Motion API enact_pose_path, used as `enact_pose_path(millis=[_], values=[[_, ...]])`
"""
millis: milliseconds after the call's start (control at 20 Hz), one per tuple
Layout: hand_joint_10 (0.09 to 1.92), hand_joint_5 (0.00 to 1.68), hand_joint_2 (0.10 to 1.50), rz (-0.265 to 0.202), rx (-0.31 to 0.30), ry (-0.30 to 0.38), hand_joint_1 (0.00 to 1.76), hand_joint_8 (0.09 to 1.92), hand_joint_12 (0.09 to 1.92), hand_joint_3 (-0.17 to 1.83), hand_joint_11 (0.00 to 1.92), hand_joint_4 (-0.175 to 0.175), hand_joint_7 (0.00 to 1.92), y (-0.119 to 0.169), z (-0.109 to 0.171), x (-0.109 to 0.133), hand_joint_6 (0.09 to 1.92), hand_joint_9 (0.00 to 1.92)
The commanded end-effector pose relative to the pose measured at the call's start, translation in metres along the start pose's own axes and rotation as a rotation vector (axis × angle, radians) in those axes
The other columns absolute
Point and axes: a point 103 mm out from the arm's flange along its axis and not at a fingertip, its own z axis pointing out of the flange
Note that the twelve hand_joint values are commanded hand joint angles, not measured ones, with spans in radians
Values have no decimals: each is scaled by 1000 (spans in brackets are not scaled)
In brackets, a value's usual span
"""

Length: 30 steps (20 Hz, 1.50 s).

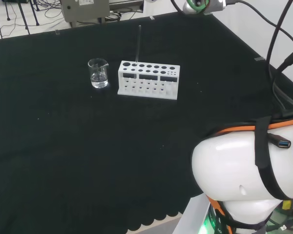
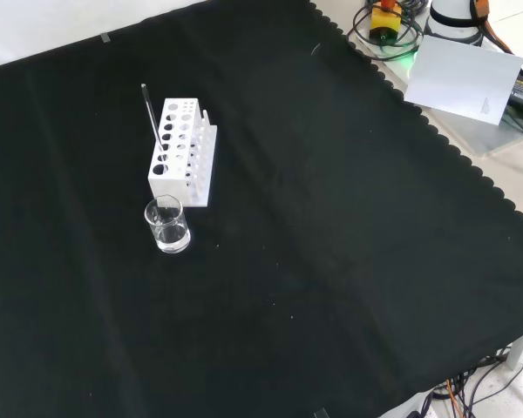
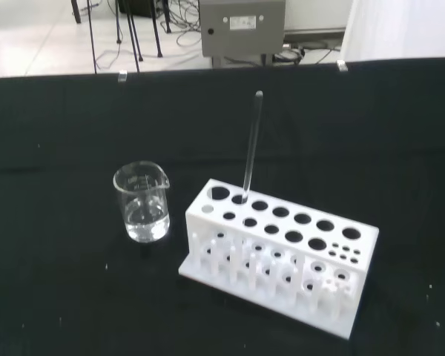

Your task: Take the glass rod from the white test tube rack.

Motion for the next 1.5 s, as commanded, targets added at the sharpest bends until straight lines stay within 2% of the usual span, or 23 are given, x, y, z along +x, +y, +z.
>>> enact_pose_path(millis=[50, 350, 900, 1050, 1500], values=[[824, 156, 947, -13, -2, -6, 475, 762, 1390, 365, 173, -114, 56, 41, 11, 1, 87, 315], [825, 196, 950, -37, 14, 19, 486, 808, 1372, 368, 265, -117, 157, 75, 21, 3, 87, 440], [839, 277, 951, -87, 7, 24, 497, 838, 1355, 372, 404, -125, 313, 138, 38, 11, 87, 651], [842, 290, 952, -105, 19, 17, 498, 842, 1351, 373, 432, -127, 342, 155, 46, 7, 87, 678], [846, 349, 956, -110, 63, 31, 511, 866, 1335, 377, 511, -136, 472, 195, 77, -7, 87, 755]])
